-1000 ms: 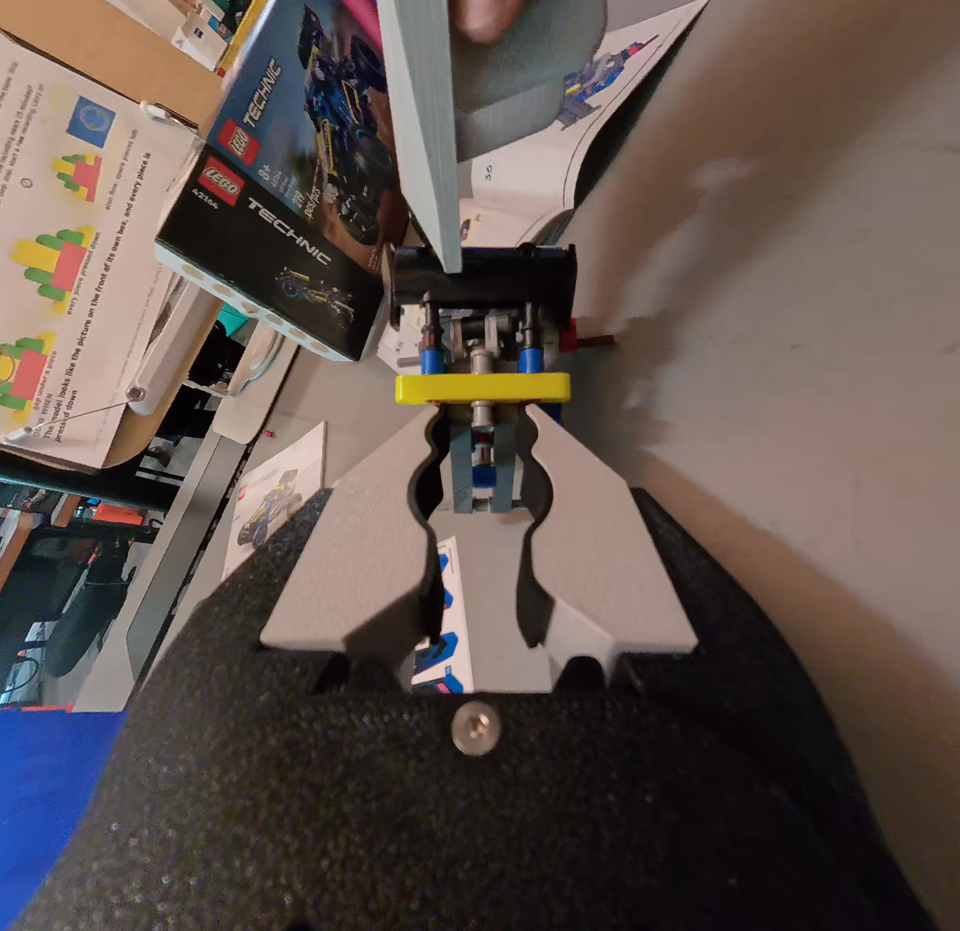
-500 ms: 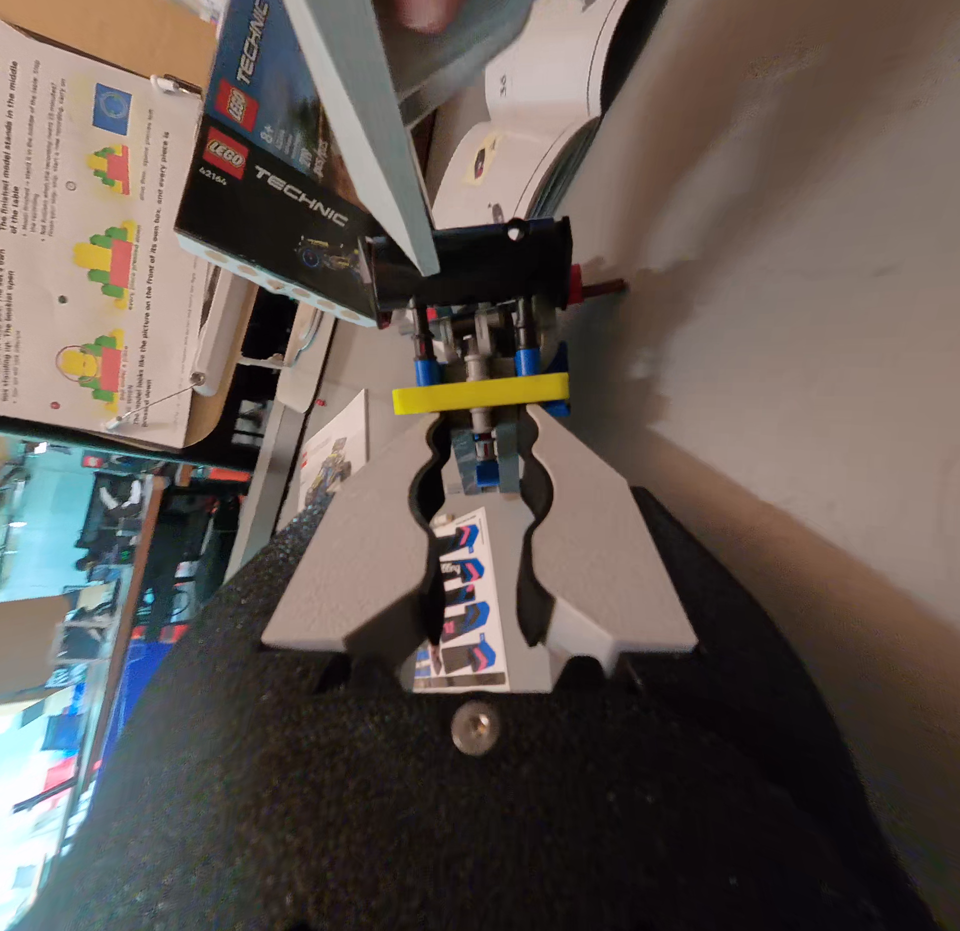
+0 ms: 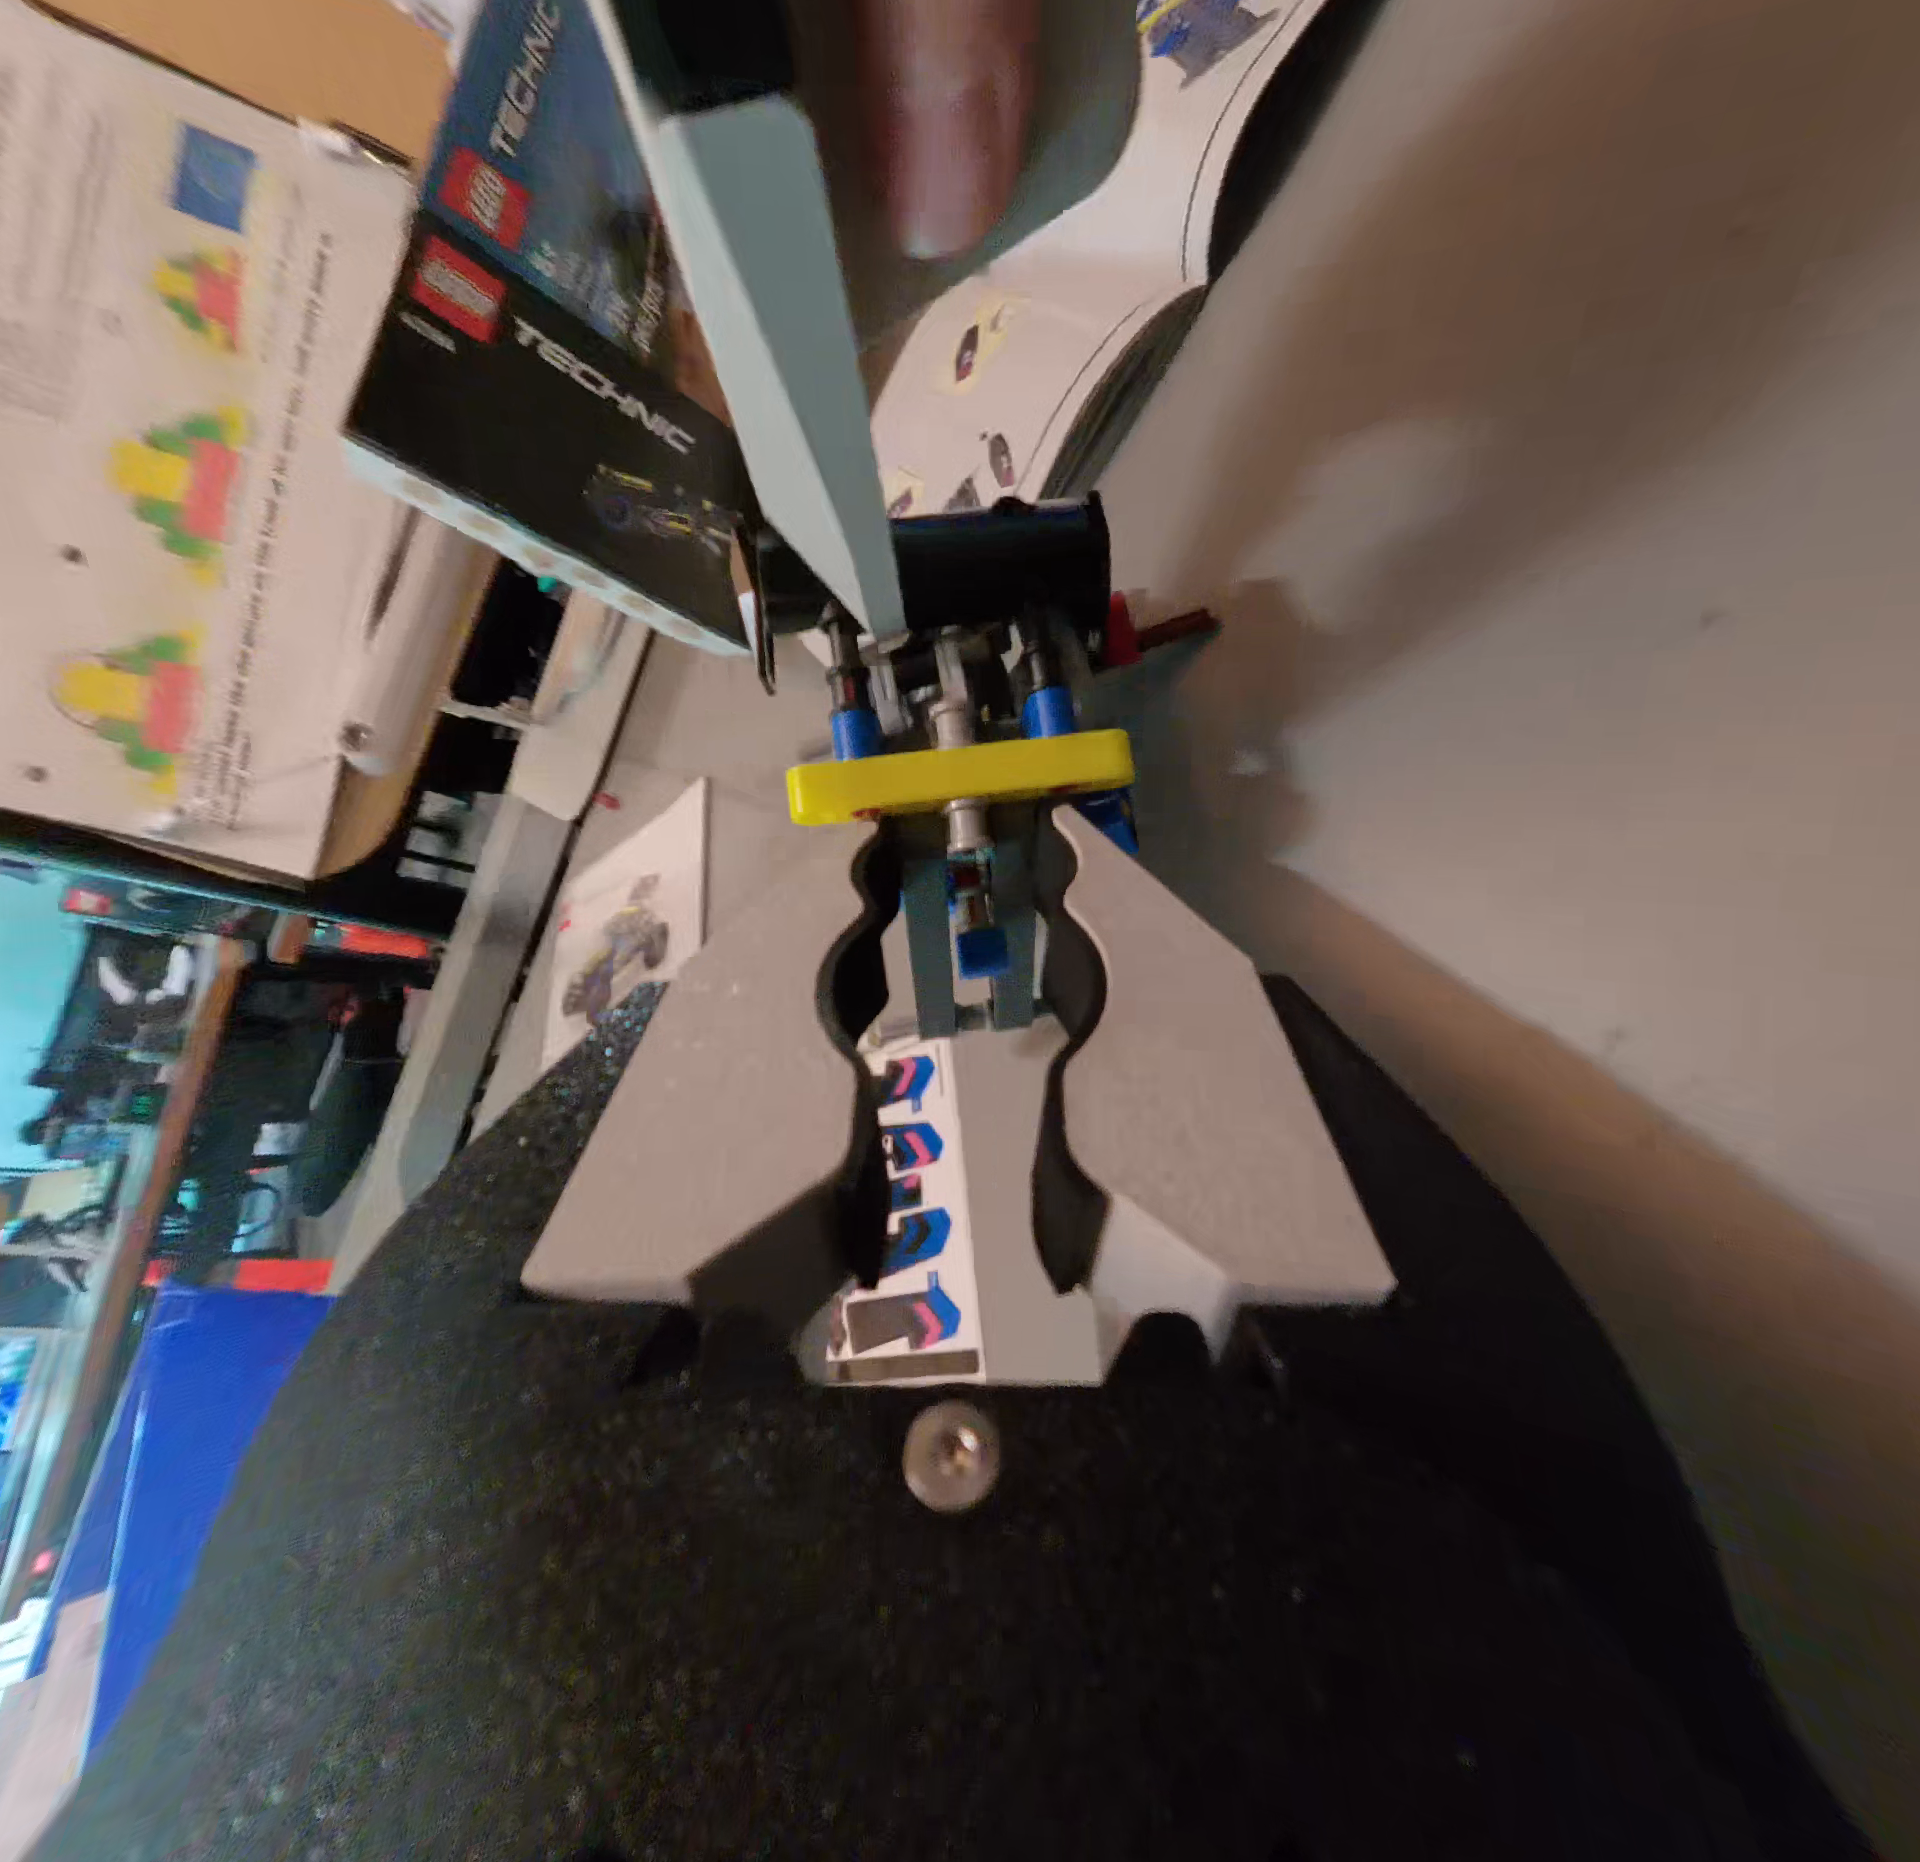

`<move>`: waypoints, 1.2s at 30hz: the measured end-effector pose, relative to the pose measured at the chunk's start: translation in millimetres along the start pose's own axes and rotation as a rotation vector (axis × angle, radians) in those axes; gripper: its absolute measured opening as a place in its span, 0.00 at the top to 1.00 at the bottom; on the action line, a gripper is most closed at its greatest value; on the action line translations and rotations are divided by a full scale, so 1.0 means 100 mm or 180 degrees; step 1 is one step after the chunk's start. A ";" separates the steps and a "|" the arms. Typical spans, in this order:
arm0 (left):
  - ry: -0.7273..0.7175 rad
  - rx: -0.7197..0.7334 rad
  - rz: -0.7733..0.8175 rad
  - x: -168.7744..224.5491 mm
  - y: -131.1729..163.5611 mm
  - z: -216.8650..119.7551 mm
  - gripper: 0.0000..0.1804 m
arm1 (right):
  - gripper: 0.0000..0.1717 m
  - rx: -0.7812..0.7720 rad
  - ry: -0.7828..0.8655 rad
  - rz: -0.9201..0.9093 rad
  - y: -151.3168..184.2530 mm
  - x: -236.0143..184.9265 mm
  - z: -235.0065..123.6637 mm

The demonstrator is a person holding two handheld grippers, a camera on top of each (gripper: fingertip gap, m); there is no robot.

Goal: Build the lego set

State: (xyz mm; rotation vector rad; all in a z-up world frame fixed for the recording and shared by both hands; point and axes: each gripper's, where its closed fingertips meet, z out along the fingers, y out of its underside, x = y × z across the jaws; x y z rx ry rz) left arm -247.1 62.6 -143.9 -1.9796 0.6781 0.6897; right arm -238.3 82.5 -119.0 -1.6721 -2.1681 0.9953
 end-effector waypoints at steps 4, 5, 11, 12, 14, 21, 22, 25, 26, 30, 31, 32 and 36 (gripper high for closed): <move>-0.0037 -0.0101 0.0044 -0.01 0.03 0.02 0.87 | 0.86 0.0033 0.0047 -0.0085 0.00 0.01 0.02; 0.0004 -0.0078 -0.0006 -0.01 0.04 0.02 0.87 | 0.86 0.0047 0.0060 -0.0104 0.00 0.01 0.02; 0.0150 -0.0007 -0.0382 -0.04 0.06 0.01 0.87 | 0.88 0.0249 -0.0179 0.0114 0.02 0.00 -0.09; 0.0144 -0.0067 -0.0463 -0.06 0.10 0.01 0.87 | 0.83 0.0319 -0.0006 0.0080 0.06 0.08 -0.12; 0.0189 -0.0009 -0.0603 -0.08 0.09 0.01 0.87 | 0.77 0.0448 0.0302 0.0094 0.15 0.20 -0.13; 0.0157 0.0146 -0.0633 -0.05 0.00 0.01 0.87 | 0.78 0.0803 0.0017 0.0159 0.10 -0.03 0.03; 0.0163 0.0164 -0.0661 -0.05 0.00 0.01 0.87 | 0.81 0.0809 0.0094 0.0125 0.10 -0.01 0.03; 0.0129 0.0236 -0.0683 -0.08 -0.02 -0.01 0.87 | 0.81 0.0871 0.0152 0.0107 0.07 -0.01 0.00; 0.0105 0.0299 -0.0660 -0.10 -0.04 -0.02 0.87 | 0.81 0.0894 0.0174 0.0067 0.05 -0.02 -0.02; 0.0256 0.0461 -0.0716 -0.05 -0.12 -0.03 0.87 | 0.85 0.0634 -0.0158 0.0327 0.12 -0.03 -0.08; 0.0307 0.0426 -0.0740 -0.02 -0.12 -0.03 0.87 | 0.85 0.0598 -0.0227 0.0322 0.14 -0.03 -0.08; 0.0366 0.0408 -0.0807 0.01 -0.11 -0.01 0.87 | 0.85 0.0600 -0.0268 0.0284 0.16 -0.03 -0.08; 0.0822 0.0415 -0.1466 0.06 -0.08 0.00 0.87 | 0.83 0.0765 -0.0246 0.0024 0.21 -0.03 -0.11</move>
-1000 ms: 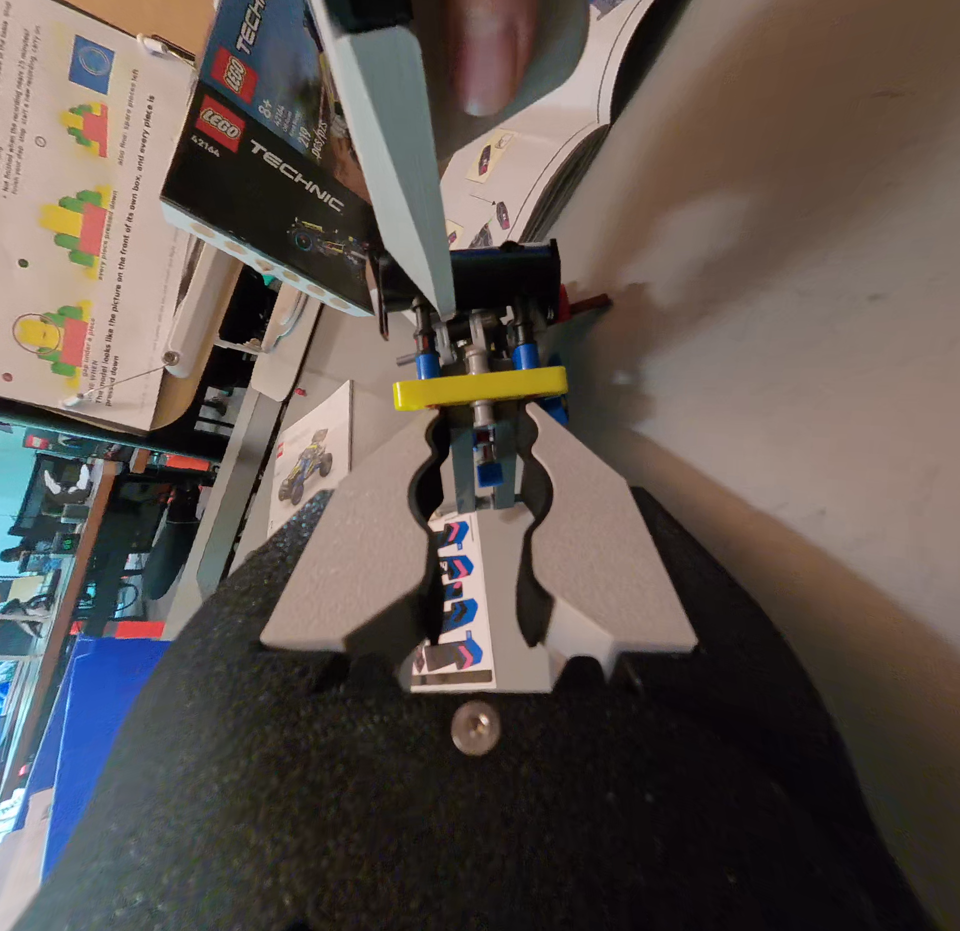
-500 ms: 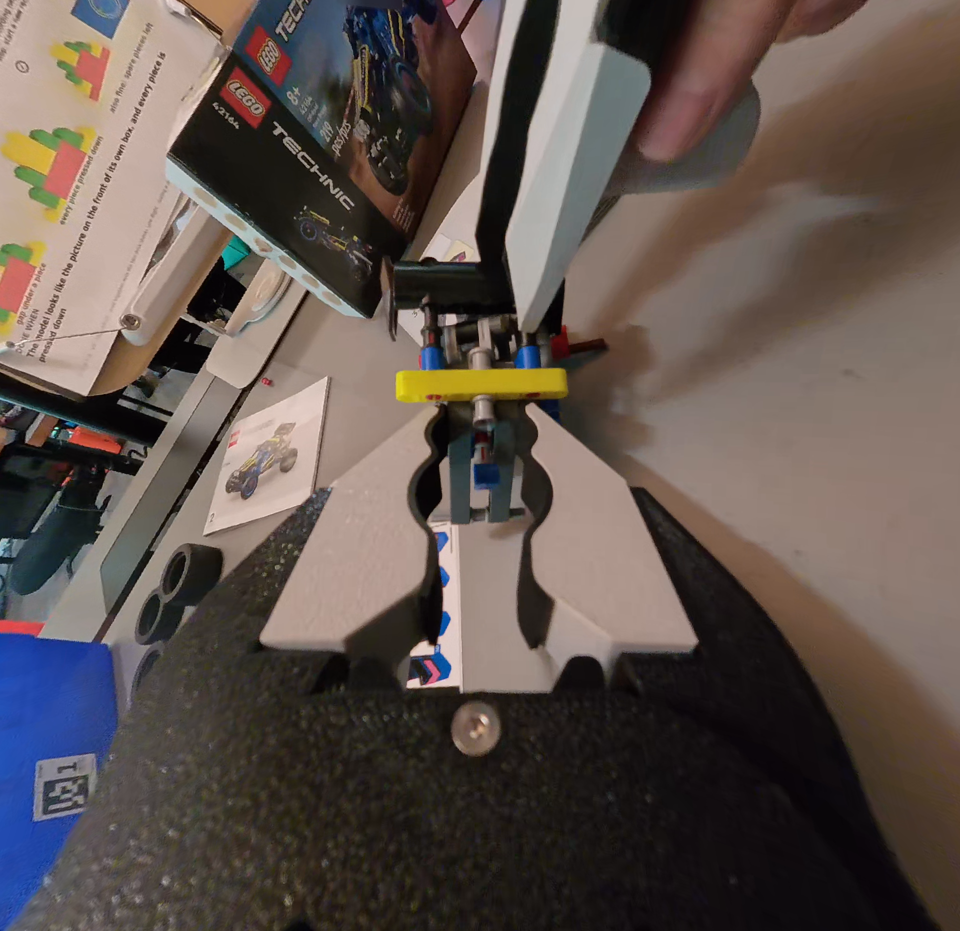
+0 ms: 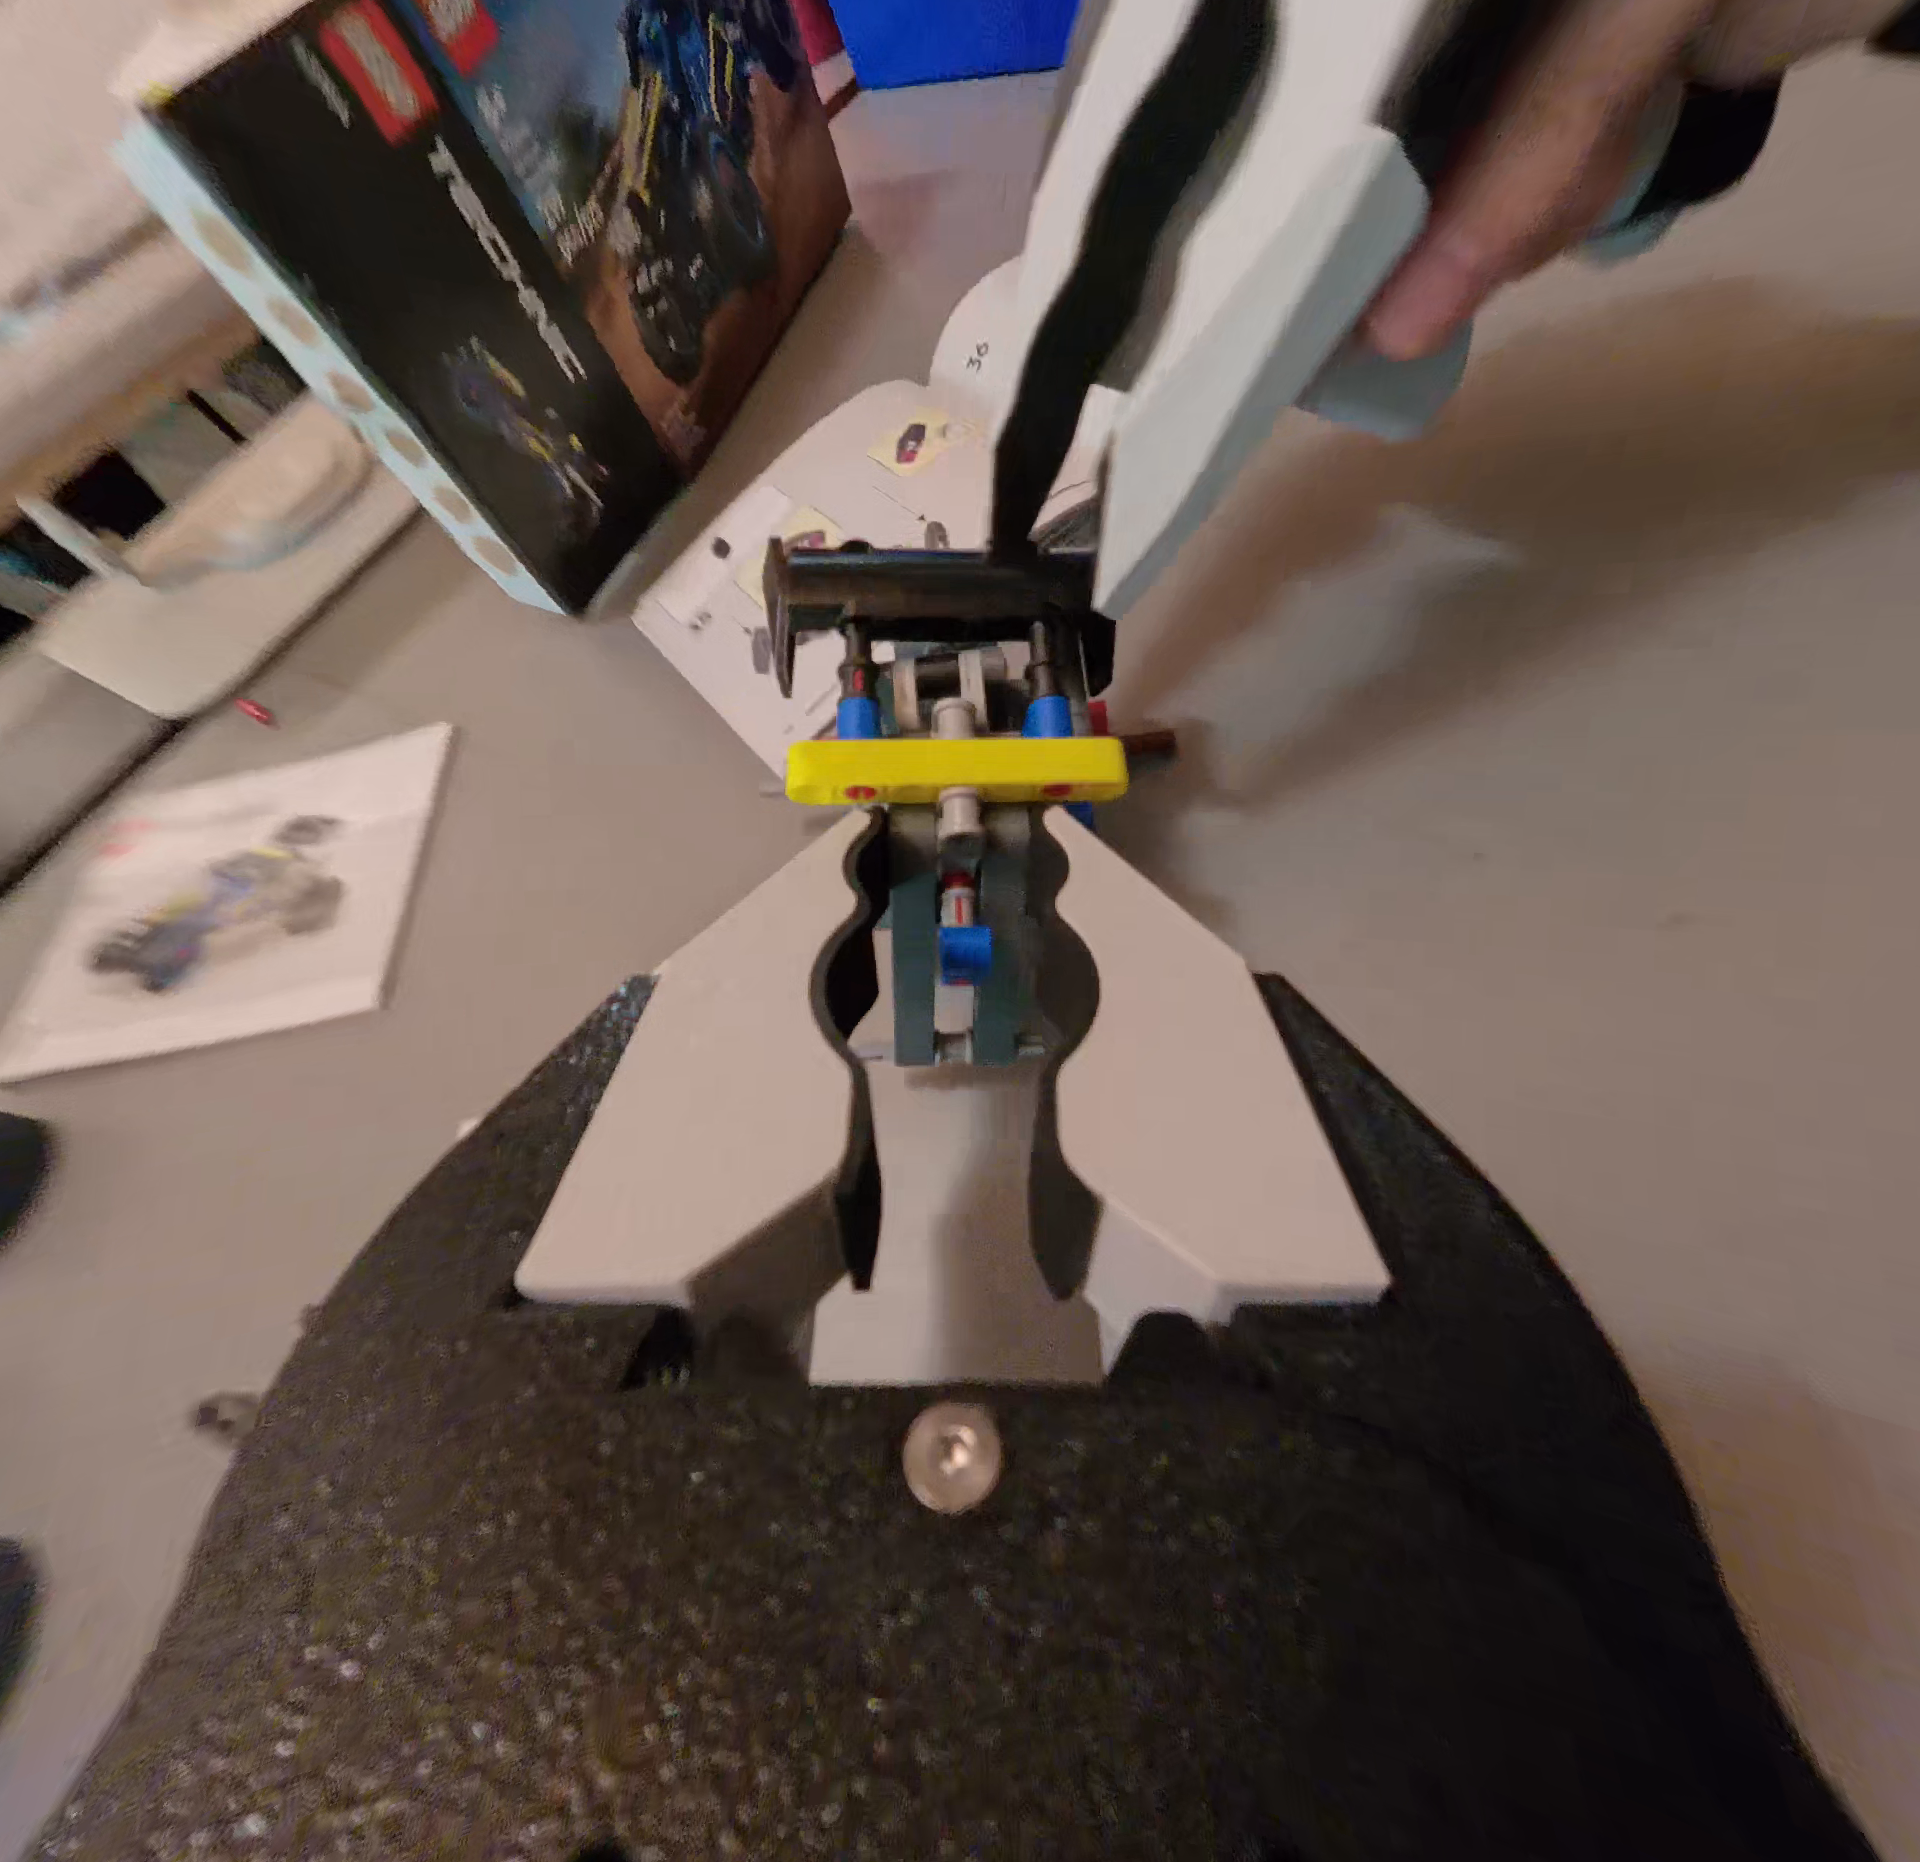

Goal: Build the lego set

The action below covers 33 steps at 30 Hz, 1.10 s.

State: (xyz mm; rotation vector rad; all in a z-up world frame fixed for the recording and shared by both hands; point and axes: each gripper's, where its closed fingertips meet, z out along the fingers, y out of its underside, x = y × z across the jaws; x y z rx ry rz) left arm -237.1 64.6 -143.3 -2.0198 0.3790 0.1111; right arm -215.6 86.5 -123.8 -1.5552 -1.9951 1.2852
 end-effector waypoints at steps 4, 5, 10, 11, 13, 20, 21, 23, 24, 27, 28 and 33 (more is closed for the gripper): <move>0.0359 -0.0021 -0.0705 -0.01 0.06 0.01 0.87 | 0.77 -0.0043 0.0371 -0.0324 0.12 0.10 0.04; 0.0383 -0.0025 -0.0816 -0.03 0.07 0.00 0.87 | 0.78 0.0007 0.0451 -0.0382 0.11 0.10 0.05; 0.0419 -0.0016 -0.1004 -0.06 0.08 -0.01 0.87 | 0.81 0.0371 0.0713 -0.0595 -0.07 0.10 0.07; 0.0418 -0.0017 -0.1014 -0.06 0.08 -0.01 0.87 | 0.80 0.0365 0.0724 -0.0594 -0.07 0.10 0.08; 0.0438 -0.0011 -0.1051 -0.07 0.08 -0.01 0.87 | 0.82 0.0395 0.0677 -0.0548 -0.08 0.07 0.10; 0.0382 0.0028 -0.0906 -0.08 0.06 -0.01 0.87 | 0.85 0.0475 0.0917 -0.0843 -0.11 0.05 0.11; 0.0362 0.0036 -0.0868 -0.09 0.06 -0.02 0.87 | 0.84 0.0477 0.0970 -0.0877 -0.11 0.05 0.12; 0.0344 0.0074 -0.0828 -0.10 0.05 -0.02 0.87 | 0.84 0.0515 0.1080 -0.0980 -0.14 0.05 0.11; 0.0352 0.0102 -0.0821 -0.10 0.03 -0.03 0.87 | 0.84 0.0553 0.1136 -0.1034 -0.16 0.05 0.10; 0.0392 0.0249 -0.0760 -0.07 -0.05 -0.05 0.87 | 0.82 0.0602 0.1297 -0.0996 -0.18 0.10 0.09; 0.0357 0.0244 -0.0715 -0.08 -0.05 -0.05 0.87 | 0.82 0.0581 0.1266 -0.0938 -0.16 0.10 0.10; 0.0312 0.0209 -0.0676 -0.09 -0.04 -0.05 0.87 | 0.80 0.0622 0.1144 -0.0804 -0.10 0.09 0.12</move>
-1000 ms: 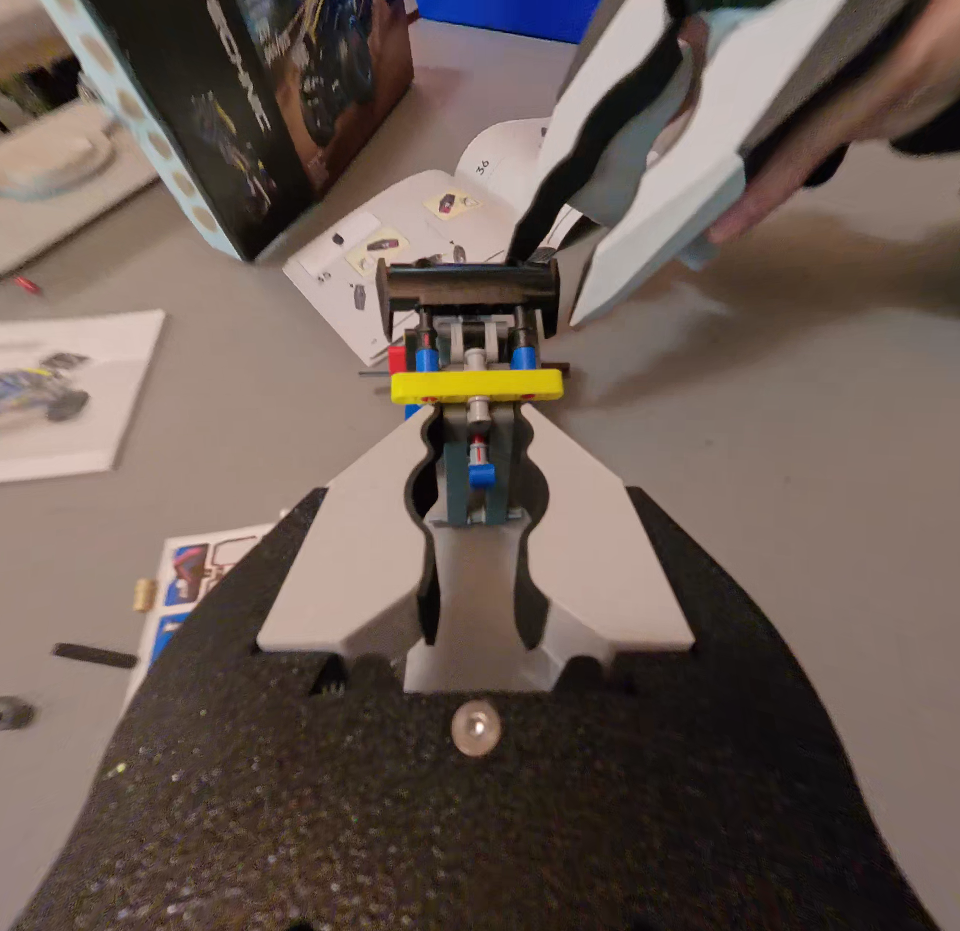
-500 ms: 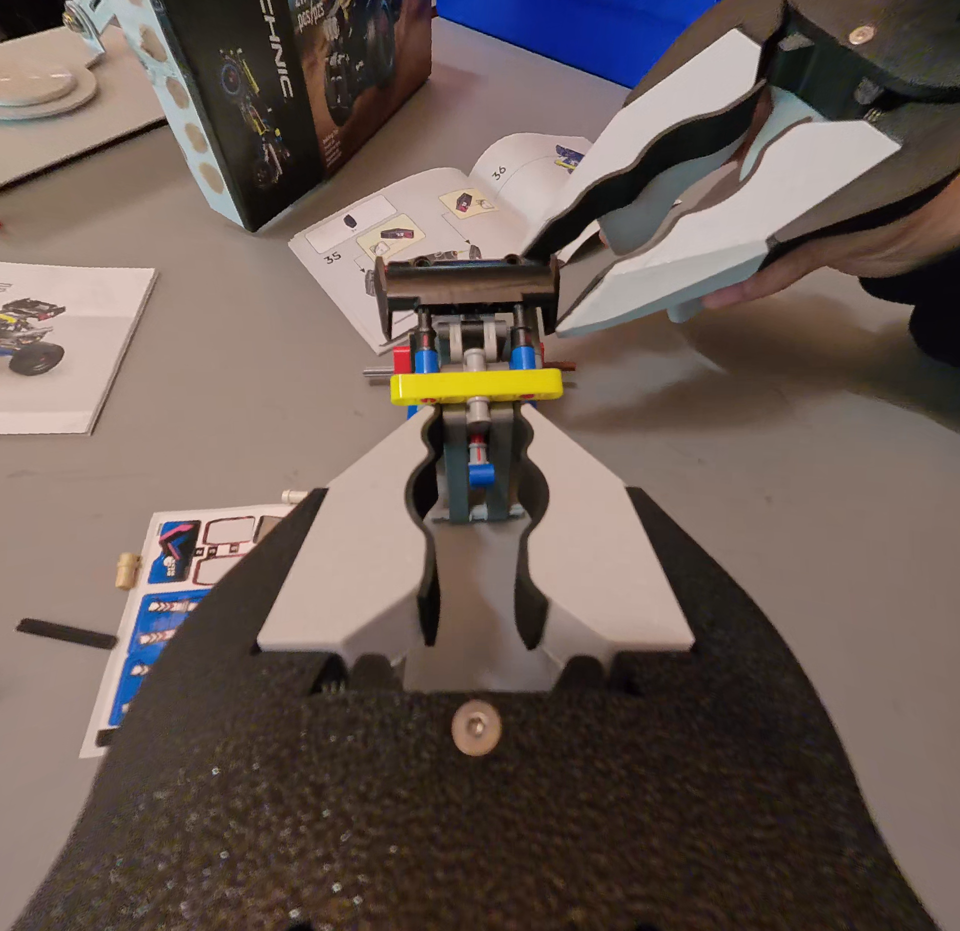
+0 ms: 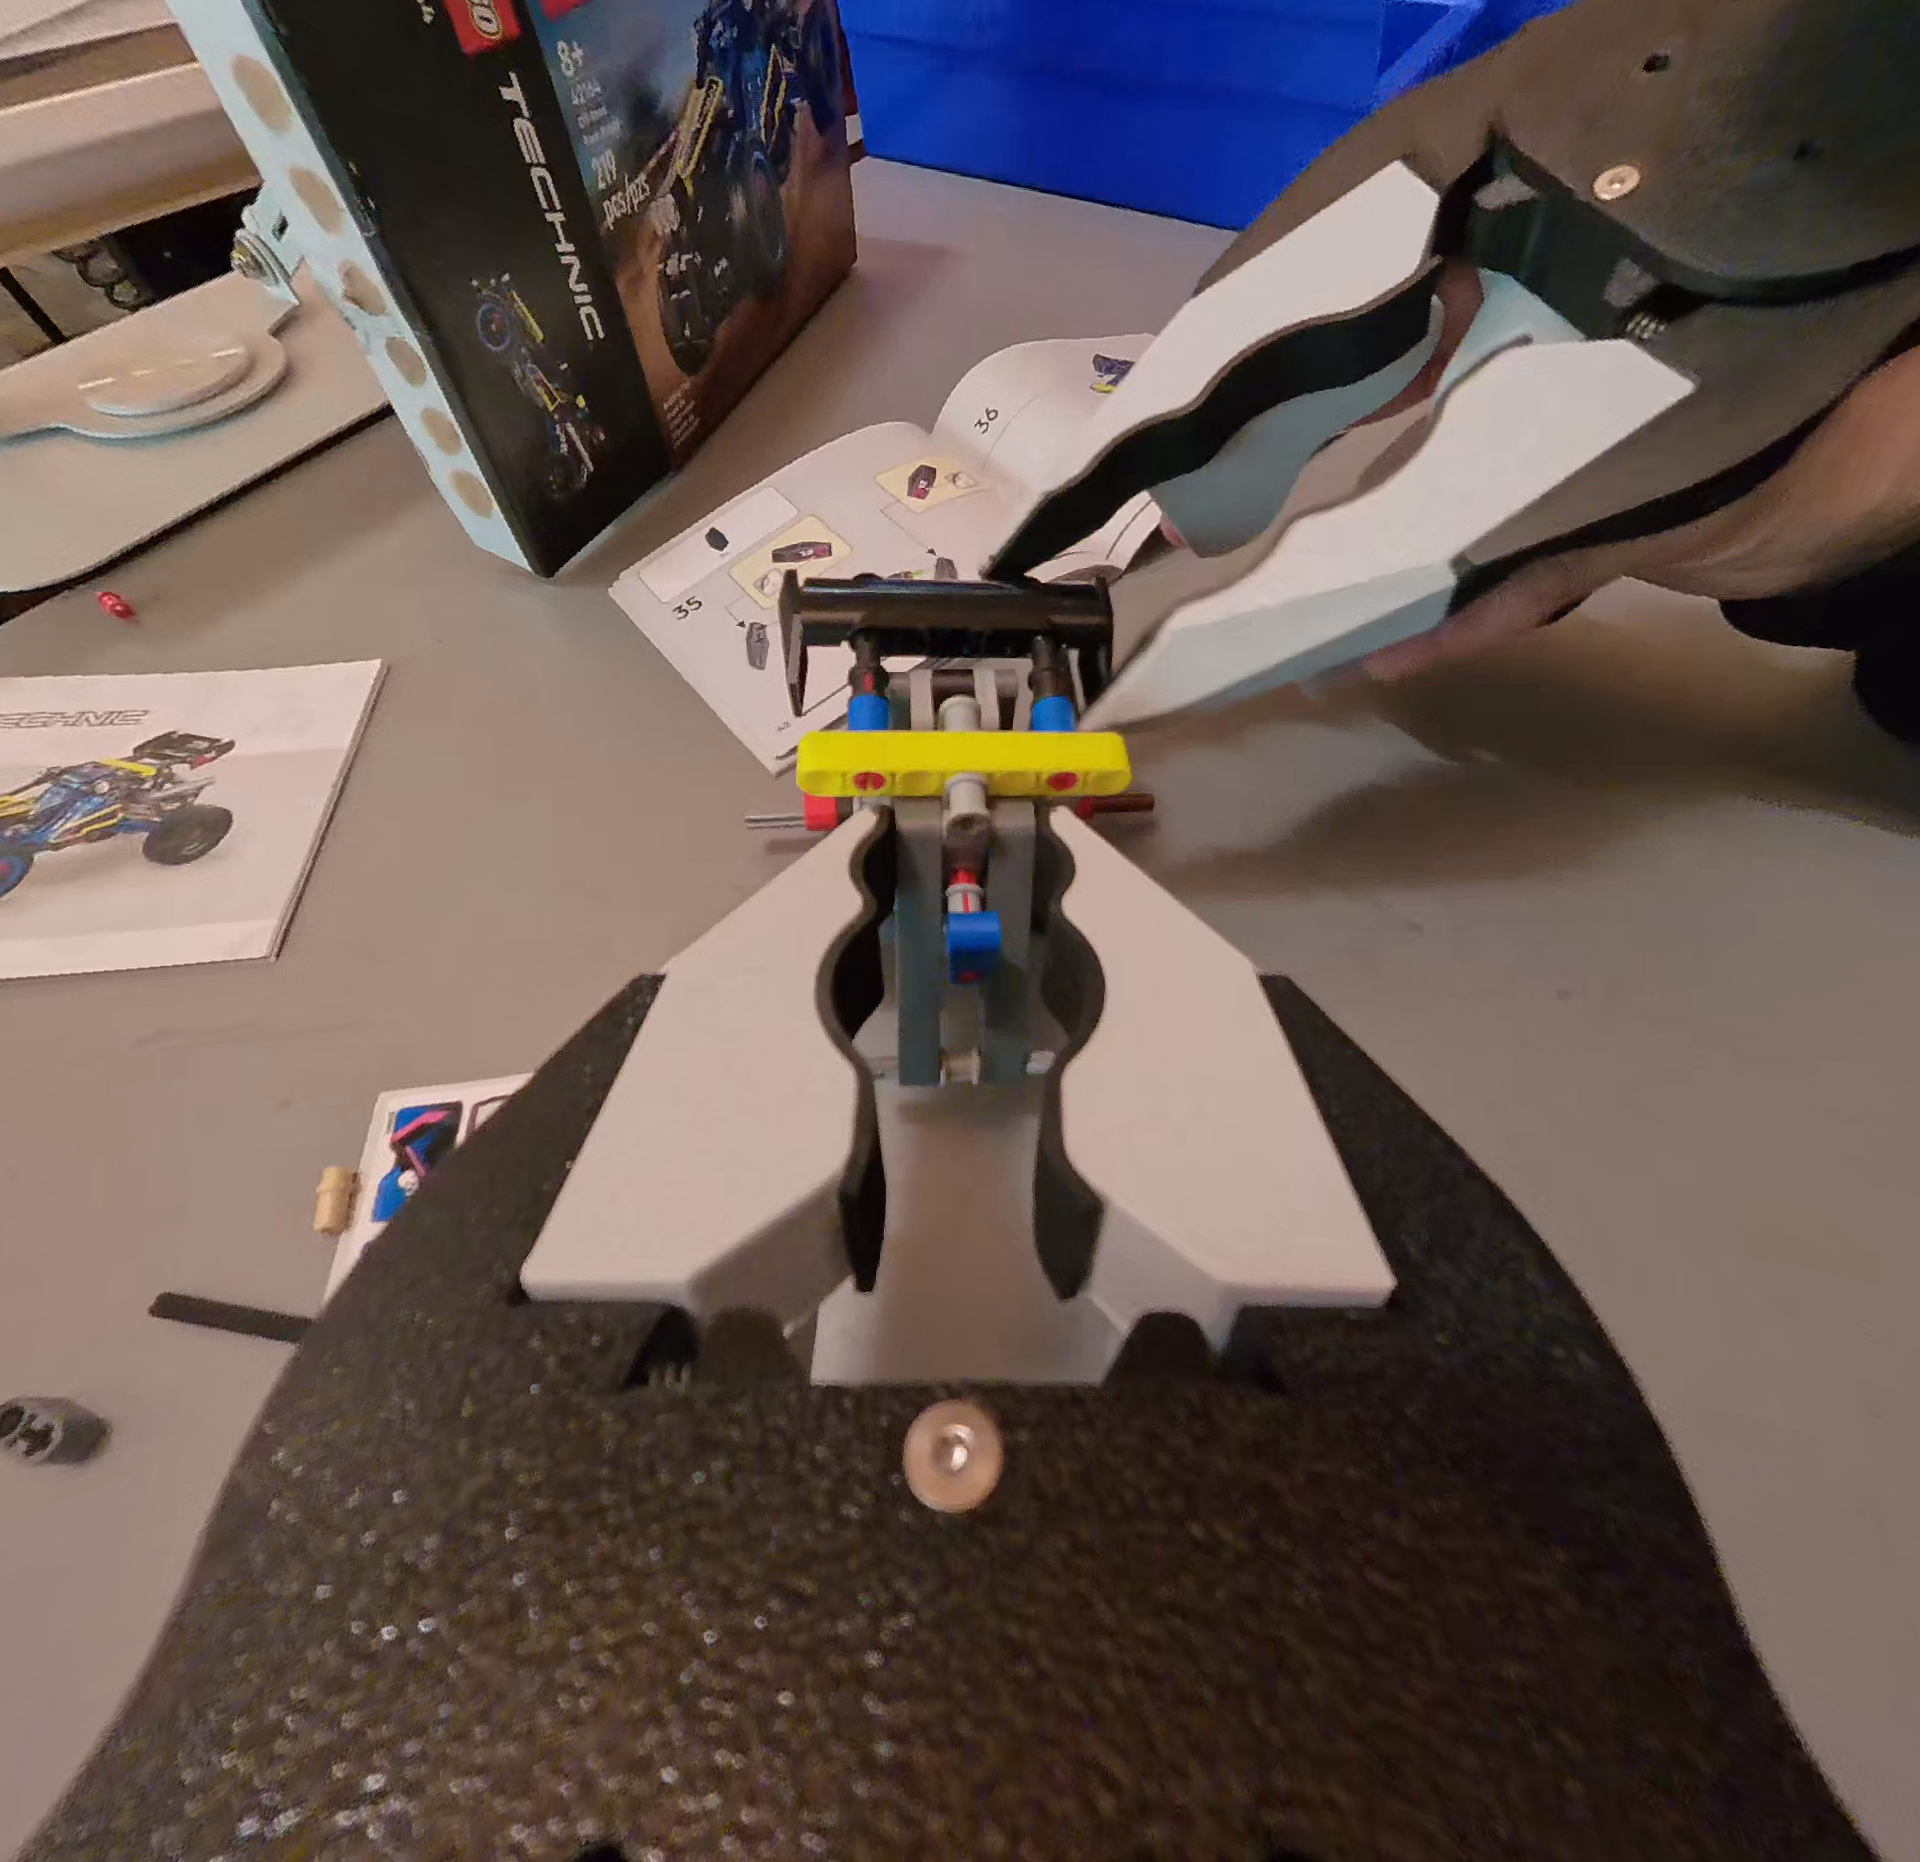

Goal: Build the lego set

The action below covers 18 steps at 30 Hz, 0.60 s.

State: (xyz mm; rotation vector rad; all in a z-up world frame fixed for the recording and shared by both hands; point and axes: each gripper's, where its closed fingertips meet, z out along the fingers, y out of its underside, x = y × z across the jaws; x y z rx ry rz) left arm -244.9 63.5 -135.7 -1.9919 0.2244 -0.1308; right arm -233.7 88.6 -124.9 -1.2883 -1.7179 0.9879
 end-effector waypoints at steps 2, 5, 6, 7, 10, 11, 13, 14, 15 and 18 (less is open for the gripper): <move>0.0003 0.0004 -0.0071 -0.03 0.00 -0.01 0.87 | 0.75 -0.0034 -0.0064 0.0057 0.05 -0.02 -0.02; 0.0289 0.0070 -0.0513 0.00 -0.01 -0.03 0.87 | 0.78 0.0094 0.0056 0.0042 0.03 0.04 -0.08; 0.0394 0.0110 -0.0727 0.00 -0.02 -0.04 0.87 | 0.80 0.0184 0.0083 -0.0149 -0.01 0.02 -0.11; 0.0498 0.0143 -0.0920 0.00 -0.02 -0.04 0.87 | 0.80 0.0223 0.0164 -0.0444 -0.04 0.01 -0.13; 0.0702 0.0241 -0.1275 -0.03 -0.04 -0.08 0.87 | 0.78 0.0126 0.0655 -0.1437 -0.07 0.06 -0.17; 0.0766 0.0239 -0.1330 -0.02 -0.04 -0.09 0.87 | 0.78 0.0115 0.0726 -0.1733 -0.09 0.03 -0.17; 0.0868 0.0232 -0.1385 0.01 -0.04 -0.08 0.87 | 0.80 0.0109 0.0883 -0.2228 -0.14 -0.01 -0.16; 0.0904 0.0209 -0.1377 0.03 -0.04 -0.08 0.87 | 0.80 0.0058 0.0878 -0.2412 -0.13 -0.04 -0.14; 0.0905 0.0189 -0.1357 0.04 -0.03 -0.07 0.87 | 0.81 -0.0017 0.0882 -0.2563 -0.11 -0.05 -0.12; 0.0925 0.0158 -0.1252 0.07 -0.03 -0.07 0.87 | 0.84 -0.0095 0.0869 -0.2831 -0.10 -0.08 -0.12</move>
